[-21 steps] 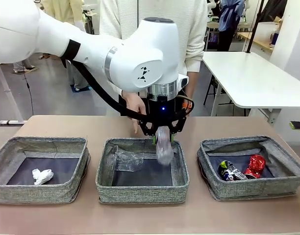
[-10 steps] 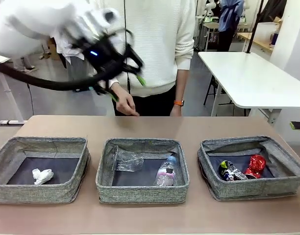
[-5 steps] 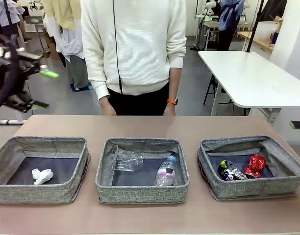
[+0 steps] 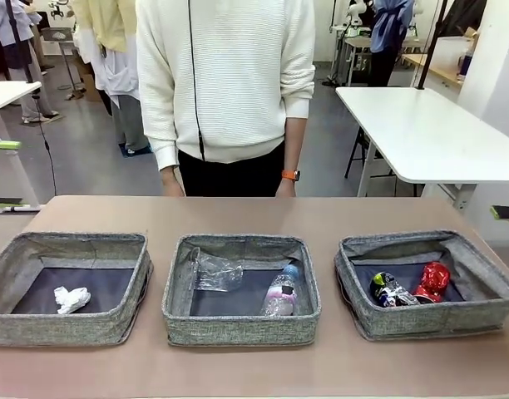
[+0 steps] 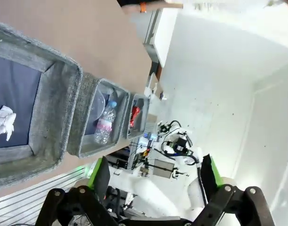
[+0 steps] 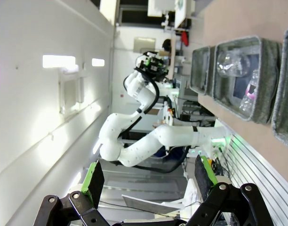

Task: Sort the waste into the appropriate baskets.
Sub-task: Place the picked waste into the Fabric basket indicated by the person.

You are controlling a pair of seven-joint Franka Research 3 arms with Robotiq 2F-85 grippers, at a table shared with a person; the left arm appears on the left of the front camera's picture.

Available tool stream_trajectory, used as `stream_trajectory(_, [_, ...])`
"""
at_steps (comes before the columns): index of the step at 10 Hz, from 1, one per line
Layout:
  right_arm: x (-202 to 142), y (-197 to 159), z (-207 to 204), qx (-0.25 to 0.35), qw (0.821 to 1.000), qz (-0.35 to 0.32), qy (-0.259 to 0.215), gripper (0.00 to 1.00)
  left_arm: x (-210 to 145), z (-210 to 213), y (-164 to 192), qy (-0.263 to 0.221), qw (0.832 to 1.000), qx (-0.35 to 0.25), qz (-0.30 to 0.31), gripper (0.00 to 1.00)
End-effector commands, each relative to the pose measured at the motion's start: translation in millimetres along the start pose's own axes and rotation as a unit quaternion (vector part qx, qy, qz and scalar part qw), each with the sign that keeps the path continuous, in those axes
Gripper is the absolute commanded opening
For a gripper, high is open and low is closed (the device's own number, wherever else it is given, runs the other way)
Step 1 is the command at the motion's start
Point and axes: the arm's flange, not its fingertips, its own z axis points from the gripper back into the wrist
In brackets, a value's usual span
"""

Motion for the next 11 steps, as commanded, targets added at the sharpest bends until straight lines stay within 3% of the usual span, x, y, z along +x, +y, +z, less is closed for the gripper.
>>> stream_trajectory(1, [1.4,6.3,0.8,0.007,1.0,-0.01,0.0,1.0,-4.4,-19.6,-14.7,0.017,0.999,0.013,-0.027,1.0])
stream_trajectory(11, [1.4,6.3,0.8,0.007,1.0,-0.01,0.0,1.0,-4.4,-19.6,-14.7,0.017,0.999,0.013,-0.027,1.0])
